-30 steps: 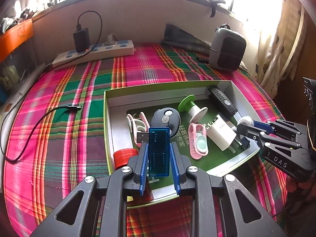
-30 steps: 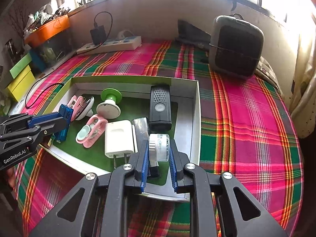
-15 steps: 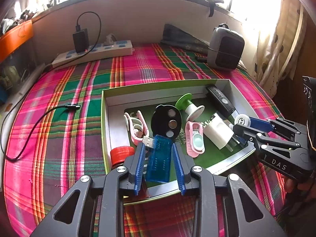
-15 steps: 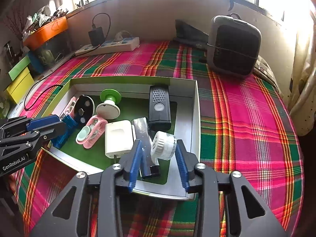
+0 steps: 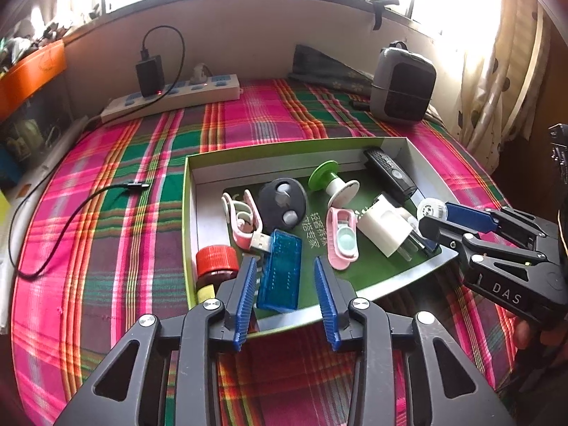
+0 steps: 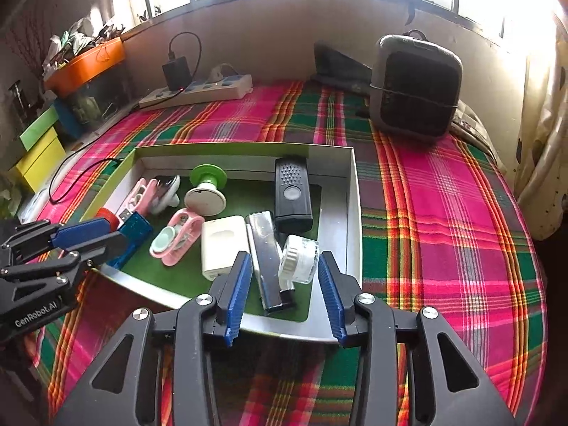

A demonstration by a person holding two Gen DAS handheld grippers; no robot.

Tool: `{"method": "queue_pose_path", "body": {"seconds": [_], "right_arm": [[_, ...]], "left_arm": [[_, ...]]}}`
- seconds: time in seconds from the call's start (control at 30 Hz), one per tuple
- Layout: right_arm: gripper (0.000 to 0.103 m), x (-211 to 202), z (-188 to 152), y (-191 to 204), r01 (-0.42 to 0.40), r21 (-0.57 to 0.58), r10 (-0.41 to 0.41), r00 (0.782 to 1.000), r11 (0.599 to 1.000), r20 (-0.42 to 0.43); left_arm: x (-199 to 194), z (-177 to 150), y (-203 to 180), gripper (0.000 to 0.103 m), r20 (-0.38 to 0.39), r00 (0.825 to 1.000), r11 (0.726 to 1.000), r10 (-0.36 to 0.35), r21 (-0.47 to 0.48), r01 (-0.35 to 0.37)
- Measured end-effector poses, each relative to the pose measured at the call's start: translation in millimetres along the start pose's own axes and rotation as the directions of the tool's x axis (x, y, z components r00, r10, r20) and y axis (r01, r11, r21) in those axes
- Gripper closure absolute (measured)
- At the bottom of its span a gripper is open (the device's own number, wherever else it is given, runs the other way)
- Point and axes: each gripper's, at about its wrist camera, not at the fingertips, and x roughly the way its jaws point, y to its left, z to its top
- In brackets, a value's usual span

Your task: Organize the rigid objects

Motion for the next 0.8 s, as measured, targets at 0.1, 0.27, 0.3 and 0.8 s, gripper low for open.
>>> {"method": "queue_pose_path", "body": {"seconds": [0.1, 0.27, 0.3, 0.8], "right_arm": [[0.063, -7.1, -2.5, 4.0, -0.01, 0.001, 0.01, 1.0, 1.0, 0.012], [0.063, -20.9, -7.9, 13.8, -0.012, 0.004, 0.012, 0.999, 1.0, 0.032], [0.063, -24.9, -9.7, 15.5, -0.012, 0.011, 0.011, 0.999, 1.0, 0.036], [0.063, -54.1, -40.3, 28.1, 0.002, 0.024, -0.003, 0.999, 1.0, 0.038]], "left_arm": [[-8.8, -3.9, -3.8, 0.07, 0.021, 0.999, 0.999, 0.031, 0.007, -0.032], [-23.1, -9.9, -4.2, 0.07, 0.035, 0.997, 0.998, 0.063, -0.014, -0.062], [-26.0, -11.7, -5.7, 0.07, 0.041, 0.996, 0.997, 0.076, -0.01, -0.075], [-54.1, -47.6, -18.7, 0.07, 0.043, 0.997, 0.997, 0.071, -0.045, -0.07]]}}
